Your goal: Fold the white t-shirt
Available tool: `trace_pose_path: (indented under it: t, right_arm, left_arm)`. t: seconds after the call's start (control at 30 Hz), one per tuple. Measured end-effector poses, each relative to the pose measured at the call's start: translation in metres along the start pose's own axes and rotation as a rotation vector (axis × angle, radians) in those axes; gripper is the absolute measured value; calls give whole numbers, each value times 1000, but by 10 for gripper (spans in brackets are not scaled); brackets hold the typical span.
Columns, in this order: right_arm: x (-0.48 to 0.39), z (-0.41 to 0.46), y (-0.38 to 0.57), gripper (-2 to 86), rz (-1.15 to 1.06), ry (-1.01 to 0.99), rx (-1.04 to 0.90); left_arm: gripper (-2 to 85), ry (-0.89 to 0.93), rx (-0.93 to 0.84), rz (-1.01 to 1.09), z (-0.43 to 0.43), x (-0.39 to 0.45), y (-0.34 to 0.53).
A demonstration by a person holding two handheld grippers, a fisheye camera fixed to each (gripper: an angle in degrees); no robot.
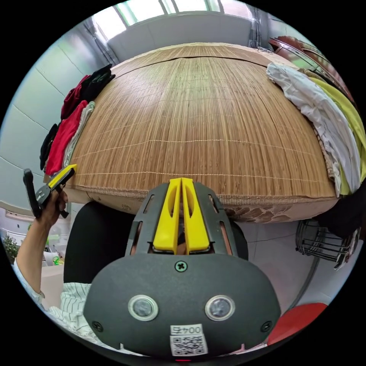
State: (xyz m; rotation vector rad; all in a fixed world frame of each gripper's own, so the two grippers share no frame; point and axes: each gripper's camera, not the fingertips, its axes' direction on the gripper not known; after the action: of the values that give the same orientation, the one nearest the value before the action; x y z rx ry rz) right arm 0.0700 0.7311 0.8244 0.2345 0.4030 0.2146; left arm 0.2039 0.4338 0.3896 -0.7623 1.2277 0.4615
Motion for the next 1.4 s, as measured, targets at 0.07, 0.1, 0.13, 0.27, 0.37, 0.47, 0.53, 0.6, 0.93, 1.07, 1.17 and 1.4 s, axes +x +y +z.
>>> trace_pose_path:
  t: [0.07, 0.1, 0.13, 0.27, 0.37, 0.47, 0.53, 0.6, 0.93, 1.07, 1.17, 1.4]
  right_arm:
    - [6, -3, -2, -6, 20, -33, 7]
    - [9, -5, -3, -6, 30, -48, 12]
    - [10, -6, -4, -6, 34, -54, 14]
    - [19, -14, -9, -5, 78, -126, 38]
    - [40, -23, -5, 0, 140, -305, 110]
    - [72, -63, 18, 15, 258, -372, 380]
    - [89, -86, 21, 51, 300, -293, 499]
    - [104, -110, -14, 91, 254, -15, 536]
    - [180, -103, -238, 88, -11, 1031, 162]
    - [188, -108, -269, 18, 25, 964, 75]
    - [148, -140, -240, 6, 79, 801, 226]
    - [-42, -98, -97, 28, -244, 544, 290]
  left_arm:
    - [3, -22, -17, 22, 0, 6, -3]
    - [3, -35, -34, 34, -1, 10, -7]
    - [3, -39, -51, 35, -1, 12, -10]
    - [2, -25, -85, 8, -1, 13, -16]
    - [2, -40, -98, 17, -1, 17, -18]
    - [2, -68, -119, 54, -1, 22, -21]
    - [2, -86, -131, 80, 0, 25, -22]
    - [2, -93, -133, 87, 0, 25, -22]
    - [1, 3, -134, 5, 4, -8, -16]
    - [2, 55, -135, -44, 7, -26, -13]
    - [2, 86, -131, -72, 9, -40, -10]
    - [5, 96, -148, -61, 11, -66, -8]
